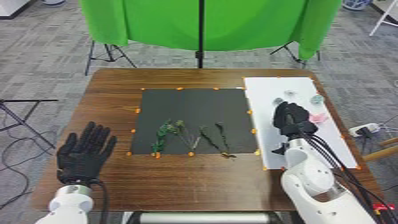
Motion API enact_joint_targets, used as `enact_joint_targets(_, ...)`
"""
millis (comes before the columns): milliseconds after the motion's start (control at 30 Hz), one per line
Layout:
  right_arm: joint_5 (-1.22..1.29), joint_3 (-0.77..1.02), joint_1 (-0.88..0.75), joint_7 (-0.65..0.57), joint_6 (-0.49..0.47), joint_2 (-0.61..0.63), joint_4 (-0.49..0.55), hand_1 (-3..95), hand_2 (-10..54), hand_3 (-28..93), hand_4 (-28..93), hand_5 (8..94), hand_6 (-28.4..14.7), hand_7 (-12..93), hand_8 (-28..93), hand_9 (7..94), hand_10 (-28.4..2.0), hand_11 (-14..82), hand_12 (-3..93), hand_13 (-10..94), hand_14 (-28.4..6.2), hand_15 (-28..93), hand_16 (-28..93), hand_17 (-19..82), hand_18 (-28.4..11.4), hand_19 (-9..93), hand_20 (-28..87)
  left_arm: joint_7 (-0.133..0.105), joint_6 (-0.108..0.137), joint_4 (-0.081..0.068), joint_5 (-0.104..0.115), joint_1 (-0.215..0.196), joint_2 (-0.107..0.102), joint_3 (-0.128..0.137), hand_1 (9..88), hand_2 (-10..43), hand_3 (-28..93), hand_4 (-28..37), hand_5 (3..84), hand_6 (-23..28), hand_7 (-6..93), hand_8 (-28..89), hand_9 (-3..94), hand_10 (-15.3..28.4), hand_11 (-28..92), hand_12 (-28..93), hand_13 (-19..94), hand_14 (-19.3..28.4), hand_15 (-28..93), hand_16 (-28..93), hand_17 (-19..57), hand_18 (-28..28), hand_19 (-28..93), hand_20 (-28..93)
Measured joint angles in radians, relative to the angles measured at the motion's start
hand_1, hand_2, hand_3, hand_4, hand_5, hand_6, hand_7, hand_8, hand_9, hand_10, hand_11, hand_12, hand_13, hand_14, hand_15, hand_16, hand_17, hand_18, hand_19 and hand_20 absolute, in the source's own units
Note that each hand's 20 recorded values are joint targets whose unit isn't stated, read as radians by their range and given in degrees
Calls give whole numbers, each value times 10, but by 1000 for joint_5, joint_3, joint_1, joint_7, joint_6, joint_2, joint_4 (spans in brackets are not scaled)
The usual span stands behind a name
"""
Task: Arrange flowers
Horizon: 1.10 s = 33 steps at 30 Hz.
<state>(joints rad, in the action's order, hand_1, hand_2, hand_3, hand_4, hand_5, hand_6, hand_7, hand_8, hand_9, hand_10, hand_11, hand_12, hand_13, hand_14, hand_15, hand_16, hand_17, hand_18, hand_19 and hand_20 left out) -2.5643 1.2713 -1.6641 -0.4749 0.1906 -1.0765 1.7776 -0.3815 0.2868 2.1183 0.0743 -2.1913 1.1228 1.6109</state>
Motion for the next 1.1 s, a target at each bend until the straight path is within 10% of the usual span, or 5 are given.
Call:
enact_joint_targets(400,145,-216,175,106,50,10,118,621,-95,704,-283,772,1,433,61,863,-115,108,404,716,-85,616,399,377,-229,929,444,-22,14,3,-81,-24,-2,40,272,153,812,-283,480,104,99,-90,405,158,233,109,294,158,398,-84,-78,137,402,162)
enact_joint_targets(800,107,-526,435,374,-94,-229,-76,615,-95,714,-283,763,4,443,63,854,-114,107,399,711,-86,618,398,375,-229,928,443,-47,79,-1,-73,-5,-36,3,275,156,818,-283,495,111,114,-91,416,163,253,115,301,162,424,-80,-79,139,407,165)
enact_joint_targets(1100,-8,-615,450,310,-246,-356,-161,613,-95,719,-283,760,3,450,53,853,-115,109,396,710,-87,616,398,374,-231,927,442,-52,113,-12,-54,53,-72,-51,276,158,819,-283,499,112,118,-93,417,164,260,113,302,163,434,-83,-78,139,409,166)
